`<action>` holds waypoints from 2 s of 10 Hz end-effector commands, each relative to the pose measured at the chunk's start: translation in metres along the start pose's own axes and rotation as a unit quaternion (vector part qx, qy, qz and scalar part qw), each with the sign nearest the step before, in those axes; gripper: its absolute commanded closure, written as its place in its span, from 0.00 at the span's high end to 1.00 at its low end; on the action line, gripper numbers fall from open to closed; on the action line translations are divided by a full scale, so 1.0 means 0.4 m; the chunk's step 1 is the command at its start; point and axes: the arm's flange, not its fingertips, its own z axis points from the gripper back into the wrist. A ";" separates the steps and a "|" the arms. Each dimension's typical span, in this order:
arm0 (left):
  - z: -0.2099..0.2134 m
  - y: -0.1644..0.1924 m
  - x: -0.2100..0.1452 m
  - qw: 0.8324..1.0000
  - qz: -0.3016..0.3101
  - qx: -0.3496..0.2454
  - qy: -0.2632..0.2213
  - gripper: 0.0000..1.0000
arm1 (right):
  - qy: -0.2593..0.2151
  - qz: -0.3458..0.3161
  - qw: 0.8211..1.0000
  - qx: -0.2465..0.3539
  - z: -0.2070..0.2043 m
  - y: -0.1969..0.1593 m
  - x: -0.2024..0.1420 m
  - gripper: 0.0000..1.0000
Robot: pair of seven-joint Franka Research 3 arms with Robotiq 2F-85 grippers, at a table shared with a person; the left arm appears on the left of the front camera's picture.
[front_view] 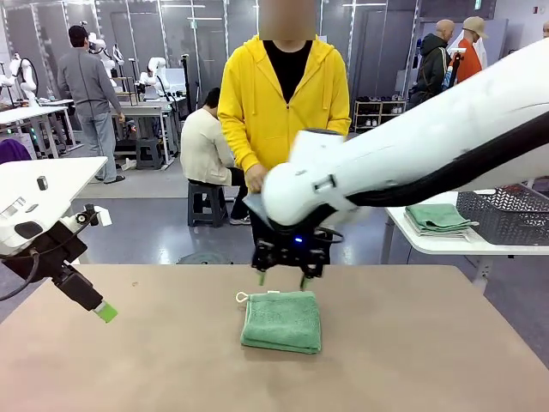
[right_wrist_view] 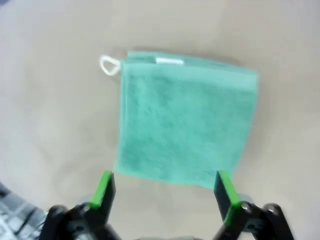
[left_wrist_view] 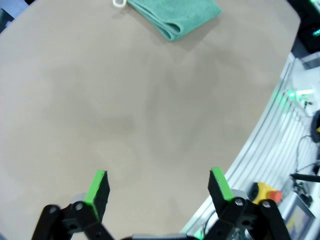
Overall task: Fold the towels and place them in the basket.
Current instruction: Place the folded Towel with hook on the right side of the table.
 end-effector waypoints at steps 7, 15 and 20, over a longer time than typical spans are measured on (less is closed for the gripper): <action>-0.004 0.002 0.002 1.000 -0.002 0.008 0.001 1.00 | -0.002 -0.074 0.965 0.253 -0.132 -0.417 -0.041 1.00; -0.004 0.002 0.002 1.000 -0.002 0.008 0.001 1.00 | -0.022 -0.084 0.945 0.315 -0.256 -0.425 -0.028 1.00; -0.004 0.002 0.002 1.000 -0.002 0.008 0.001 1.00 | -0.024 -0.080 0.941 0.328 -0.287 -0.374 -0.021 0.56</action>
